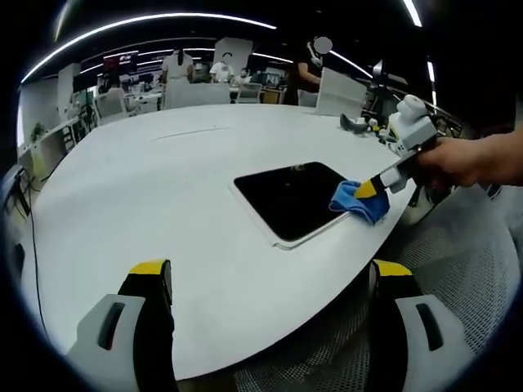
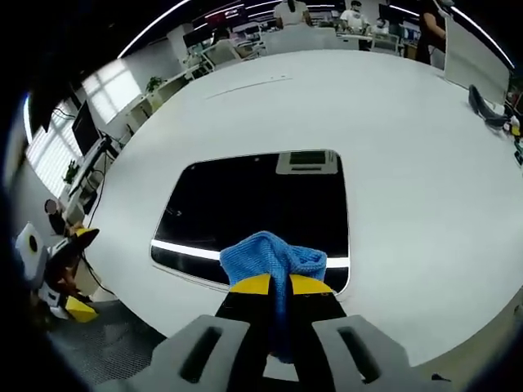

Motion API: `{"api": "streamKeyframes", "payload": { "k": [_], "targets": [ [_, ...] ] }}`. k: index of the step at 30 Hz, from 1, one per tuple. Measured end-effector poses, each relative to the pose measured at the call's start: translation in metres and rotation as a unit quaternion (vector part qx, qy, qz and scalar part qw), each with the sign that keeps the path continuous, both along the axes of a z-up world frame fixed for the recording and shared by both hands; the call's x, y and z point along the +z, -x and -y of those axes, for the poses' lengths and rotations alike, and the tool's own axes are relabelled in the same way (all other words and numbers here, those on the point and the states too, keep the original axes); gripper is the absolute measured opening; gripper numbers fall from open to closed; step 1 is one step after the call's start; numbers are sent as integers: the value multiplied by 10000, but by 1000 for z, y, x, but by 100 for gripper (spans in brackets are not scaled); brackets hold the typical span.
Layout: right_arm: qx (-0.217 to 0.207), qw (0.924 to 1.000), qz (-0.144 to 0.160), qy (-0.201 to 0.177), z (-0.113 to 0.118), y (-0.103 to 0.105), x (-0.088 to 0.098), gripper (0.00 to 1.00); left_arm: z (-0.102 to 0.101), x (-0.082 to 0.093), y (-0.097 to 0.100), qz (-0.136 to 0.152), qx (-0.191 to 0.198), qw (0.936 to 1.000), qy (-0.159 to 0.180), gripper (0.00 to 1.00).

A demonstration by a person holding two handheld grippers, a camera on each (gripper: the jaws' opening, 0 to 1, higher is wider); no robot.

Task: Wipe the mirror surface with the cleaning cloth until all visible marks leave the cleaned area.

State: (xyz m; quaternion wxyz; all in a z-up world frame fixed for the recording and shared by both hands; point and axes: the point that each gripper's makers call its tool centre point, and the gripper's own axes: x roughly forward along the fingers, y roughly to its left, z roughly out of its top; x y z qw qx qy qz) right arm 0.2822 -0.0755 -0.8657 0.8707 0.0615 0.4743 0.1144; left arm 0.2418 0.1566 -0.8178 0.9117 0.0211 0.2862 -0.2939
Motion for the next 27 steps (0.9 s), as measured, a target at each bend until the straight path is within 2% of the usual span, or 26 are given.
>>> {"api": "streamKeyframes", "payload": {
  "k": [5,14,27],
  "targets": [
    [122,9998,31,136,5,1,1,1,3,1,-2,21,-24,10000,4,99],
    [20,9998,4,222,20,1,1,1,1,4,-4,108,31,9999,45,99],
    [-196,9995,-14,243,30,4,1,1,2,4,-2,68,21,10000,63,99]
  ]
}}
